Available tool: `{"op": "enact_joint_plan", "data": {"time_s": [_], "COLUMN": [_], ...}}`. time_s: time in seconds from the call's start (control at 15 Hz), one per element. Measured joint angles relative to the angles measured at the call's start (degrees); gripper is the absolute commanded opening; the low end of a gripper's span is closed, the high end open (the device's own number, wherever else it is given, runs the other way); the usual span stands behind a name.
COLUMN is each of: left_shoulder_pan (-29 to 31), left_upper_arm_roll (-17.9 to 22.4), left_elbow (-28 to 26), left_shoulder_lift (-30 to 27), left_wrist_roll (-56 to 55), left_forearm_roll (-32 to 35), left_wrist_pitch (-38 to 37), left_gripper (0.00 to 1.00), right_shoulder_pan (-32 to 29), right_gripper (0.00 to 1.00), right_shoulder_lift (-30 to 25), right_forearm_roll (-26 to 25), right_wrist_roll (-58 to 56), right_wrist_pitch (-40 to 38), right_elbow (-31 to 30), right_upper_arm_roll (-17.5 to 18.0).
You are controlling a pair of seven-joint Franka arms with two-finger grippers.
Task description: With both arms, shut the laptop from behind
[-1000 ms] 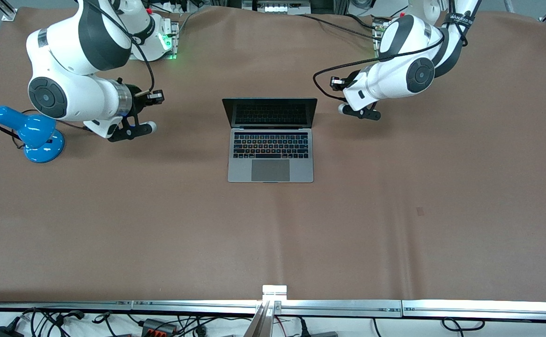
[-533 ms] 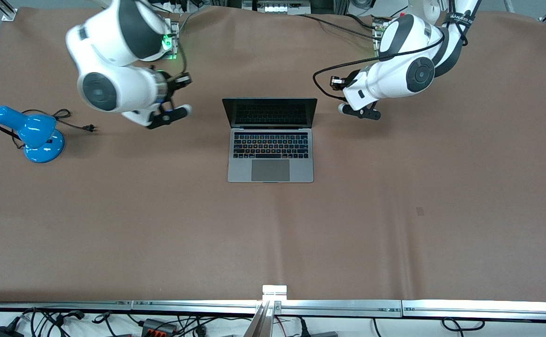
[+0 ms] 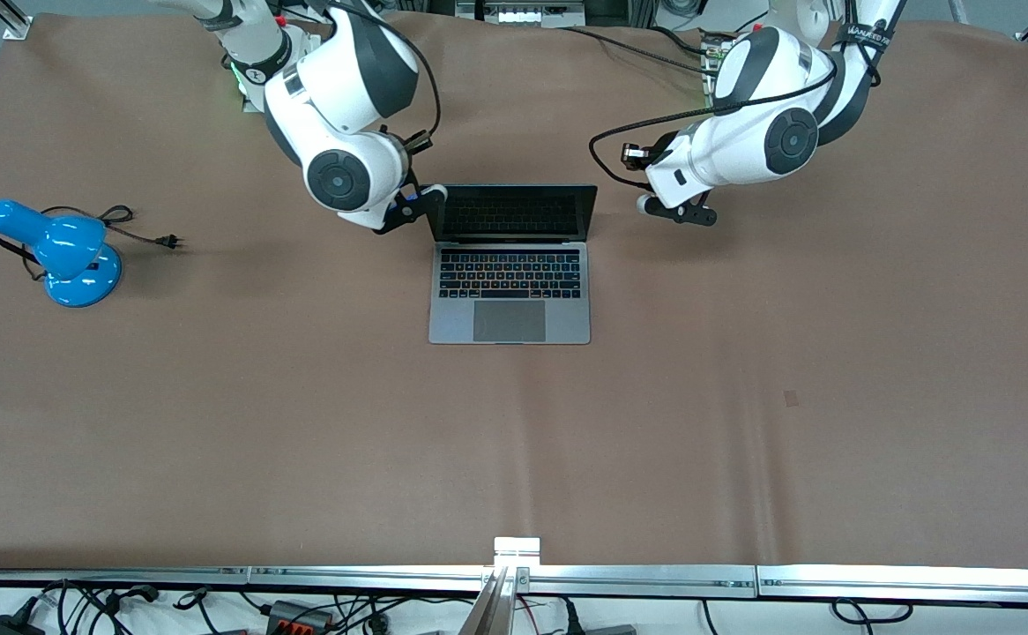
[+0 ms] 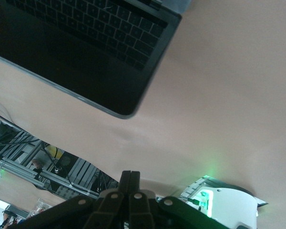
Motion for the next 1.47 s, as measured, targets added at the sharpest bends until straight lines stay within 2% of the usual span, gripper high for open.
{"op": "enact_joint_plan", "data": {"time_s": [0.27,0.8,1.13,1.47], "left_shoulder_pan": [-0.6,-1.1,-1.0,-0.8], "left_upper_arm_roll": [-0.6,-4.8,-4.8,-4.3], "left_elbow": [-0.3,-0.2,2.9,6.6], "left_shoulder_lift": [2.5,8.2,11.3,15.1], "left_wrist_roll": [0.0,0.0,-0.1,-0.3], "left_forearm_roll": [-3.6,-7.2,-7.4,-7.4], "left_wrist_pitch": [3.8,11.8,13.0,13.3], "left_gripper": [0.01,0.01,0.01,0.01], "right_shoulder_pan": [2.3,4.2,4.6,3.5], "right_gripper": [0.0,0.0,0.0,0.0], "right_shoulder_lift": [0.5,2.4,2.5,2.8], "right_forearm_roll": [0.2,0.2,0.2,-0.7], "right_wrist_roll": [3.3,7.3,9.5,10.3], "right_wrist_pitch": [2.6,9.5,17.2,20.5], "right_elbow": [0.0,0.0,0.9,2.3], "right_upper_arm_roll": [0.0,0.0,-0.5,-1.6]}}
